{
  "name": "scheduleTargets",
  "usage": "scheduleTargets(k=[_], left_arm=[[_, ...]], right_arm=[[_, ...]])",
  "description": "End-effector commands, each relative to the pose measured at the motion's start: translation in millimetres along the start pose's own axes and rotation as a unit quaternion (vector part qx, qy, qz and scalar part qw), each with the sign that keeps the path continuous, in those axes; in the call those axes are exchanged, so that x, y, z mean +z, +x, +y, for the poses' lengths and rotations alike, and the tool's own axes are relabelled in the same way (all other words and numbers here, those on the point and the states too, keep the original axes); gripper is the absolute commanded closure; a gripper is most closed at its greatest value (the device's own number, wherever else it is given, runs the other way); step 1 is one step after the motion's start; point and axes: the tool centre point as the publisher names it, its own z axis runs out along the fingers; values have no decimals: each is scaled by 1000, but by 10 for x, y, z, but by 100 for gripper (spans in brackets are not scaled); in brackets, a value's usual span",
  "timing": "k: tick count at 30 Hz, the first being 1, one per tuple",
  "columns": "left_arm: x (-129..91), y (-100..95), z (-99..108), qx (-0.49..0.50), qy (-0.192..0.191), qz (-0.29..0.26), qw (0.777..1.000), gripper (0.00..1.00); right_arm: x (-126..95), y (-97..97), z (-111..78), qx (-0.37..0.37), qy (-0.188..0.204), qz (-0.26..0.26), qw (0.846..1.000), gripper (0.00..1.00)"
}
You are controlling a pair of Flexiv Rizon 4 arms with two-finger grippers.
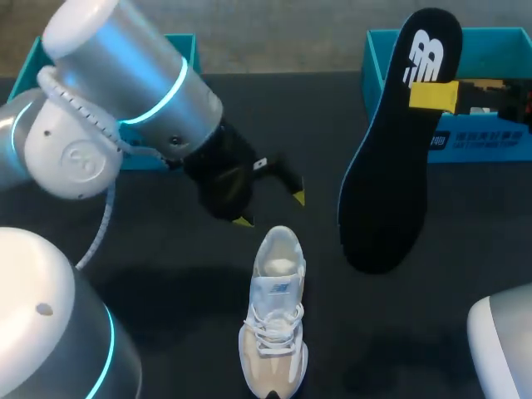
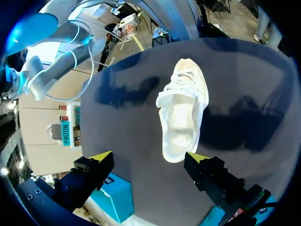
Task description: Take the shoe out of the shoebox, open the shoe tongue, remove and reinsert the insole, then place the shoe into the shoebox
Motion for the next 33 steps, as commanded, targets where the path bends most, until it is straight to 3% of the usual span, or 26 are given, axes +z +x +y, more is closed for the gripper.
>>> scheduleTargets(k=[1,5,12,33], left_arm=[[31,45,-2,11,-4,-149,989,0],[-102,-49,53,21,-24,-196,980,0],[-263,-146,130,42,-16,-274,961,0],[-554,-293,194,87,-23,-399,912,0]], right_arm=[[31,-1,24,1,2,0,1000,100],[31,-1,24,1,2,0,1000,100],[31,-1,24,1,2,0,1000,100],[31,-1,24,1,2,0,1000,100]])
